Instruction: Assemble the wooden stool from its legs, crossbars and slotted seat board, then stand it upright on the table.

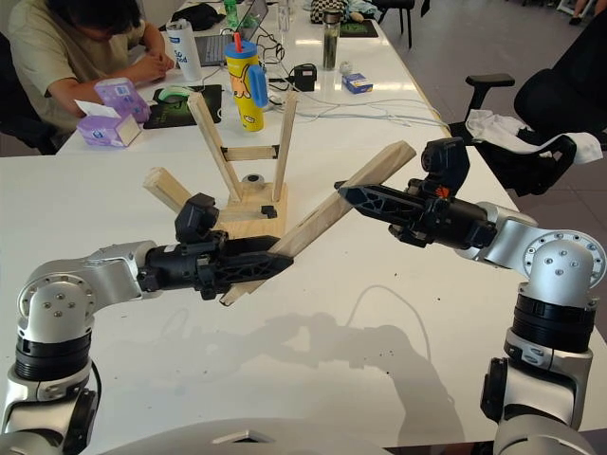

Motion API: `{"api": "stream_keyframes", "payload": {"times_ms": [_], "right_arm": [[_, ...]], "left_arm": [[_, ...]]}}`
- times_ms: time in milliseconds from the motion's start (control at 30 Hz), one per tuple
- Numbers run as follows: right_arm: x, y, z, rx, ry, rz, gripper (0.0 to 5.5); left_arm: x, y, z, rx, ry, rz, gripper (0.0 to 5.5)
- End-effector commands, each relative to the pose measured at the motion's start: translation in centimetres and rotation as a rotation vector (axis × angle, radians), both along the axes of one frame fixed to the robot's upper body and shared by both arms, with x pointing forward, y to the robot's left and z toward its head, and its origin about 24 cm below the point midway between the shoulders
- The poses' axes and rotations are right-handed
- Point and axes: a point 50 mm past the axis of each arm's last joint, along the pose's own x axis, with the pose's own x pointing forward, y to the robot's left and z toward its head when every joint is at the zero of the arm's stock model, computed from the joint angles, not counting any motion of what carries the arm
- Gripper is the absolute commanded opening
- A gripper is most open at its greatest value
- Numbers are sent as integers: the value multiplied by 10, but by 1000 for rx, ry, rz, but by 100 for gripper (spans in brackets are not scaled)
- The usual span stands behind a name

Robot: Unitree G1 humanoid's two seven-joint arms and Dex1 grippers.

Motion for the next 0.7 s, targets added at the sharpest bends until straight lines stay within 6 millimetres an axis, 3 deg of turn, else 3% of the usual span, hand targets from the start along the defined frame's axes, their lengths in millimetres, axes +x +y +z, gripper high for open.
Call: {"api": "stream_keyframes", "payload": {"times_ms": [33, 167, 400, 700], "right_arm": [[1, -4, -5, -48, -34, -51, 207], [15, -14, -22, -188, -34, -134, 207], [54, -32, 0, -225, -221, -216, 207], [106, -5, -13, -402, -387, -129, 207]], "left_arm": [[5, 6, -8, 35, 4, 71, 290], [13, 20, -26, 85, 10, 237, 325], [13, 30, -61, 249, -122, 467, 325], [20, 19, -116, 588, -324, 465, 325]]}}
